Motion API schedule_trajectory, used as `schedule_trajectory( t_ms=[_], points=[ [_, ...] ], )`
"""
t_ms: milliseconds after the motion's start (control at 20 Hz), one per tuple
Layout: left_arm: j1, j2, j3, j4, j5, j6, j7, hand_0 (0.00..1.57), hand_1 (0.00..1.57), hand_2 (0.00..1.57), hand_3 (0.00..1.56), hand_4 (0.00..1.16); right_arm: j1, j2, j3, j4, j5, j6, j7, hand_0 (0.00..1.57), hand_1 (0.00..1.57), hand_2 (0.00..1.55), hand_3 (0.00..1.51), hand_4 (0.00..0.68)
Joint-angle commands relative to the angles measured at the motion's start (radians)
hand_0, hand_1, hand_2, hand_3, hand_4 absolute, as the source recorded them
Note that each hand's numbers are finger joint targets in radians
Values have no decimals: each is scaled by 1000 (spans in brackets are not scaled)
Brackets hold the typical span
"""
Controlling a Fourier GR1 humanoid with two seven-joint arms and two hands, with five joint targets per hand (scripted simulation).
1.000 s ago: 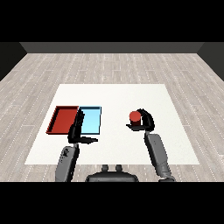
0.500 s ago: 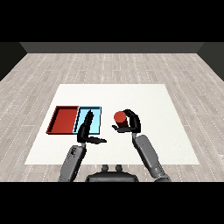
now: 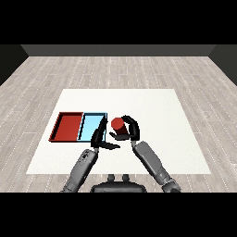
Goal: Pick the red can and put it in the red box
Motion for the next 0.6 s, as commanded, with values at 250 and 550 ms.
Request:
schedule_trajectory(
  t_ms=[250,550],
  points=[
    [2,0,-58,81,63,-2,-37,0,0,0,0,0,0,1,-1,-4,1,9,-3,1443,1443,1438,1389,631],
    [-45,0,-21,197,76,-43,-91,0,0,0,0,0,-17,1,38,54,-34,-8,-59,1428,1428,1435,1375,631]
  ],
)
